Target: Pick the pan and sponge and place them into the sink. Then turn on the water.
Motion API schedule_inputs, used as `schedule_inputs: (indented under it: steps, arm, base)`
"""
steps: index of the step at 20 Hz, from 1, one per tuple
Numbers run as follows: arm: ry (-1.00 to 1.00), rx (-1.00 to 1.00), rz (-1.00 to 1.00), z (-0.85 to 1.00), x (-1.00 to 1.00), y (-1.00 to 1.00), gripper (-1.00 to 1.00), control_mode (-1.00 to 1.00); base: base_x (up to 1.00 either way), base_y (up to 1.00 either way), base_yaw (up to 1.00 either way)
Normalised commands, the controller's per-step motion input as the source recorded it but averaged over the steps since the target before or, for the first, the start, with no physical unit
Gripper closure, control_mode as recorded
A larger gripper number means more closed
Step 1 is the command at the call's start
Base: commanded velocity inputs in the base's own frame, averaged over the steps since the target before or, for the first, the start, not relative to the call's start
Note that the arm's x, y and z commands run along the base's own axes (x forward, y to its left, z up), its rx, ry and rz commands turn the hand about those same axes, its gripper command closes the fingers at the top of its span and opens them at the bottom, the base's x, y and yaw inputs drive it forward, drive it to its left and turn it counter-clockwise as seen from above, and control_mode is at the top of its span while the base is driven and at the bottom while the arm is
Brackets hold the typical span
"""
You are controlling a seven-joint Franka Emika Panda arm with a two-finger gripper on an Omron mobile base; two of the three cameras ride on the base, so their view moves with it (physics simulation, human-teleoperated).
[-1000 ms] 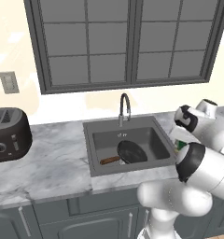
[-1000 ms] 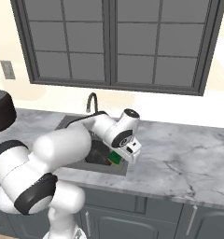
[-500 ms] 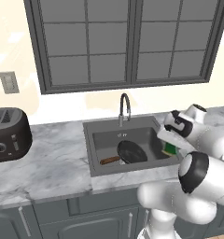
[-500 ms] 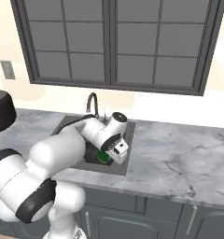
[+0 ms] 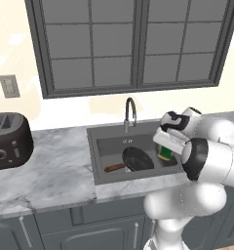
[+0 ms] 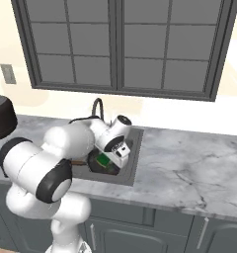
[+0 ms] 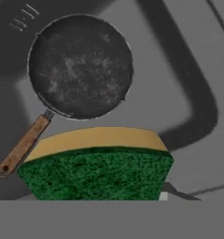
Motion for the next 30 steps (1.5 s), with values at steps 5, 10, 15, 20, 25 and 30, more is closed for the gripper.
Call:
schedule_inputs:
  steps: [5,10,15,20,25,30]
  arm:
    - [0.07,0.08,0.09,-0.09,0.42,0.14,1.0,-1.0]
    - [0.02,0.07,0.08,-0.14,0.35,0.12,1.0,-1.0]
    - [0.01,0.02,0.05,-0.14,0.34,0.21,1.0,-1.0]
    - [-0.01,0.0,0.04,-0.15,0.12,0.19,1.0,-1.0]
    - [-0.06,-0.03,0.03,-0.16,0.0,0.19,1.0,-1.0]
    - [-0.07,-0.09,0.02,-0.15,0.0,0.29,1.0,-1.0]
  base:
    - [0.0,0.0,0.0]
    - [0.0,0.0,0.0]
    - [0.0,0.0,0.0]
    - [0.0,0.0,0.0]
    - [0.0,0.0,0.0]
    - [0.0,0.0,0.0]
